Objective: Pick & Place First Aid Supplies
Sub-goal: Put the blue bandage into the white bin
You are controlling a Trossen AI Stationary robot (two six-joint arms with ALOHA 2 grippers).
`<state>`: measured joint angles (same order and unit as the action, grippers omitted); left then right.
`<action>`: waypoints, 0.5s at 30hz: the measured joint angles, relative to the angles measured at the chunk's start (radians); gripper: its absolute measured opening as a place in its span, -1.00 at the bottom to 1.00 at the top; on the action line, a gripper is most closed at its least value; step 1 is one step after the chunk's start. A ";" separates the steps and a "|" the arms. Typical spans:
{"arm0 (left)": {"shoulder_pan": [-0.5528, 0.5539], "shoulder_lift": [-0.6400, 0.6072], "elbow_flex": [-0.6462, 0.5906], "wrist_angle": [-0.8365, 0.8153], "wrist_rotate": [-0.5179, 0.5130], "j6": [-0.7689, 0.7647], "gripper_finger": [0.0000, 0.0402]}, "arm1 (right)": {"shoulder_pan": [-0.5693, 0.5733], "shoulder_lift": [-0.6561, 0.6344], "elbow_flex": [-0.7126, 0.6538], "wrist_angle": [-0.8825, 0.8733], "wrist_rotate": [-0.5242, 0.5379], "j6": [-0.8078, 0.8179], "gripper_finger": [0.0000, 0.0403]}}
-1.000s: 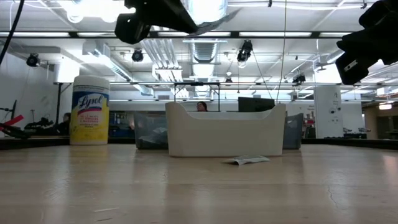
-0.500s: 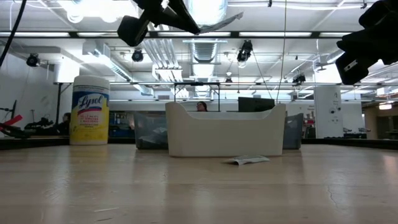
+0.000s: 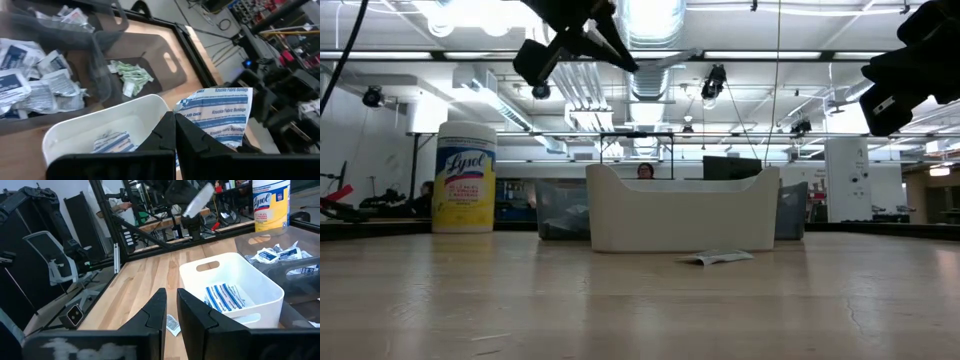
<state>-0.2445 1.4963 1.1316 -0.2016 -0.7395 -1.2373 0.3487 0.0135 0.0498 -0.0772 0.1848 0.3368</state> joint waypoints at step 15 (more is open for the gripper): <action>0.041 0.178 0.134 -0.141 0.074 -0.107 -1.00 | 0.000 0.000 0.000 0.000 0.000 -0.001 -0.79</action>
<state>-0.2040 1.6742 1.2654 -0.3421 -0.6655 -1.3440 0.3489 0.0139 0.0498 -0.0772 0.1848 0.3363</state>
